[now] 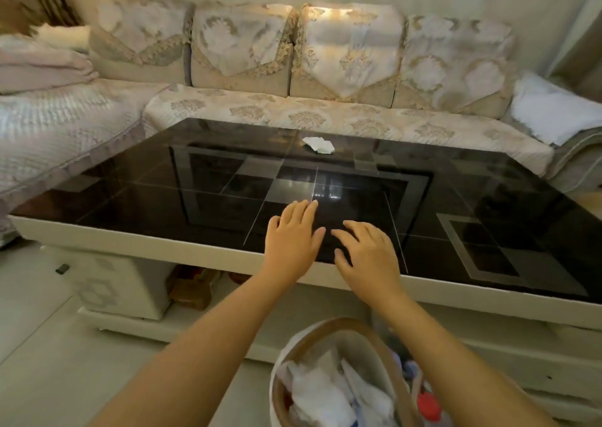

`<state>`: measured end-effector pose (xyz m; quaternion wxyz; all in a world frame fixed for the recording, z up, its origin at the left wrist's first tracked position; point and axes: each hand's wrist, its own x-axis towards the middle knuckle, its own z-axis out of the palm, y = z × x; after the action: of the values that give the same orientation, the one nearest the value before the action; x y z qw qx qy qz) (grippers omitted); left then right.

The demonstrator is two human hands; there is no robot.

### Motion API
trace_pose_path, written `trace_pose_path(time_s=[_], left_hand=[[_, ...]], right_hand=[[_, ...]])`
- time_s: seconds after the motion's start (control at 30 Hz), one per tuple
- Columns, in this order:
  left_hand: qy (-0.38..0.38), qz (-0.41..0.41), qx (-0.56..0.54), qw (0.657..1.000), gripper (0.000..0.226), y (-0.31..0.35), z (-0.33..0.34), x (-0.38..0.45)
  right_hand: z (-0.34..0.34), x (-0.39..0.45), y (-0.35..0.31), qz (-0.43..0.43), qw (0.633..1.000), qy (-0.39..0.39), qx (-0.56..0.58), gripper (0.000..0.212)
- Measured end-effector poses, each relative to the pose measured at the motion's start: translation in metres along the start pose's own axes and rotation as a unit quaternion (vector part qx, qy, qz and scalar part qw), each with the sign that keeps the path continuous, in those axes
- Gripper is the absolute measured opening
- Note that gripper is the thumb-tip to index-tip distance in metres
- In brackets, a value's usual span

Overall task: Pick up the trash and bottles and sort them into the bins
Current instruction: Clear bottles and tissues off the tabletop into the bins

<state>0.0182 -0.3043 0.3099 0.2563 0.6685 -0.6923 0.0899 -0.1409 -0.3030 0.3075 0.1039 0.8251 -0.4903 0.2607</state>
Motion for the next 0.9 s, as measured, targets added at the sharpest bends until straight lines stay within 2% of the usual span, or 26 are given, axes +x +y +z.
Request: trace_pose_path(time_s=[0.1,0.17,0.27,0.5,0.67,0.9], left_hand=[[-0.107,-0.046,0.005,0.993,0.064,-0.019,0.042,0.032],[-0.137,-0.101,-0.025,0.985,0.07,-0.028,0.064,0.053],[-0.119,-0.153,-0.022,0.981,0.072,-0.036,0.088,0.093],[-0.106,-0.156,0.017,0.982,0.063,-0.068,0.129,0.182],[-0.16,-0.172,0.049,0.971,0.067,-0.085,0.157,0.236],[-0.19,-0.175,0.059,0.964,0.069,-0.089,0.163,0.245]], right_hand=[[0.034,0.039,0.014,0.043,0.996,-0.07,-0.028,0.047],[0.061,0.063,0.021,0.066,0.993,-0.092,-0.041,0.051],[0.099,0.111,0.03,0.089,0.991,-0.098,-0.034,0.055],[0.171,0.218,0.069,0.083,0.994,-0.076,-0.006,0.059],[0.214,0.287,0.103,0.092,0.993,-0.071,-0.008,0.062],[0.26,0.363,0.126,0.095,0.992,-0.087,-0.011,0.076]])
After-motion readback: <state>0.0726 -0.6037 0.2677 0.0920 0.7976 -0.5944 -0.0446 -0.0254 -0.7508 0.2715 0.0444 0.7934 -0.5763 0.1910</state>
